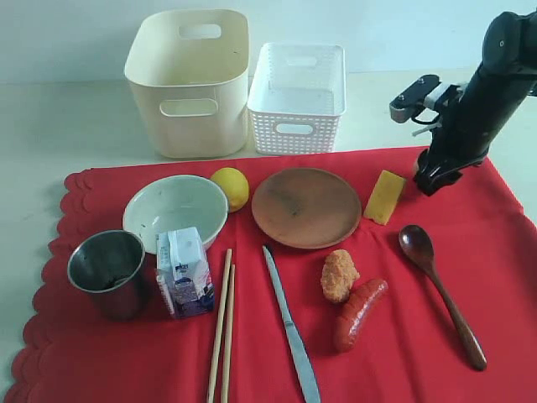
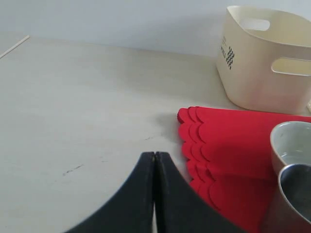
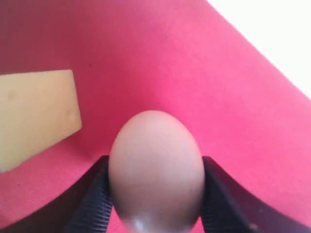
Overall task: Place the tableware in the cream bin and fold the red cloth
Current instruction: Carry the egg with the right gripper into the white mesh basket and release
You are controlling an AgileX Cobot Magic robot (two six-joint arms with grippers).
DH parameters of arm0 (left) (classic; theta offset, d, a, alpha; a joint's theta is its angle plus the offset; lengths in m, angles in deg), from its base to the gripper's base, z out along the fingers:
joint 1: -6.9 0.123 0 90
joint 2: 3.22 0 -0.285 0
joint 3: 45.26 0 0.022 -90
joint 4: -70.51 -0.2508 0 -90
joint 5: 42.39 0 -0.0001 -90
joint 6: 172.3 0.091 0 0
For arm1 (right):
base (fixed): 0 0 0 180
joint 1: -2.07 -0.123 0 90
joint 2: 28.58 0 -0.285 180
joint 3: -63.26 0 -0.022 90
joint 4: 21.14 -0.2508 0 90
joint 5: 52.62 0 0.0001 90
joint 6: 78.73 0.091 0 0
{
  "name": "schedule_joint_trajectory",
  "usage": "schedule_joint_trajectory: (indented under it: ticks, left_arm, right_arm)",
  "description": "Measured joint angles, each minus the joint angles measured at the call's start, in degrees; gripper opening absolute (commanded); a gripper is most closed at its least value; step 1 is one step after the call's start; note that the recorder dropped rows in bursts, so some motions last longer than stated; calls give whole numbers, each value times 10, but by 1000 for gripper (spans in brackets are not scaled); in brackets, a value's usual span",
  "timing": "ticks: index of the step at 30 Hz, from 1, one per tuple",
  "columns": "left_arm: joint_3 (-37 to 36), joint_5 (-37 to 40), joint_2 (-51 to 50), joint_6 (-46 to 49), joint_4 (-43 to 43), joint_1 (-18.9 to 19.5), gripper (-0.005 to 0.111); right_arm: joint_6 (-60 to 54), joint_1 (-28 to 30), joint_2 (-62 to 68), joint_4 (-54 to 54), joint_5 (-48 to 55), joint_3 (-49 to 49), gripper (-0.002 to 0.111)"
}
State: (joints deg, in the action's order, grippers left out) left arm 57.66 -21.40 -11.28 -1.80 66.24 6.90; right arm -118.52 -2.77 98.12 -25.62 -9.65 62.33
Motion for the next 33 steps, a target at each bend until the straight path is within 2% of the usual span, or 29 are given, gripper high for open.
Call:
schedule_joint_trajectory:
  ticks: [9, 18, 27, 33]
  left_arm:
    - [0, 0, 0, 0, 0, 0, 0]
    - [0, 0, 0, 0, 0, 0, 0]
    - [0, 0, 0, 0, 0, 0, 0]
    - [0, 0, 0, 0, 0, 0, 0]
  right_arm:
    - [74, 0, -3, -18, 3, 49, 7]
    - [79, -5, -25, -194, 5, 109, 7]
    - [72, -84, -27, -214, 13, 161, 7]
    - [71, -139, -22, -195, -24, 202, 7]
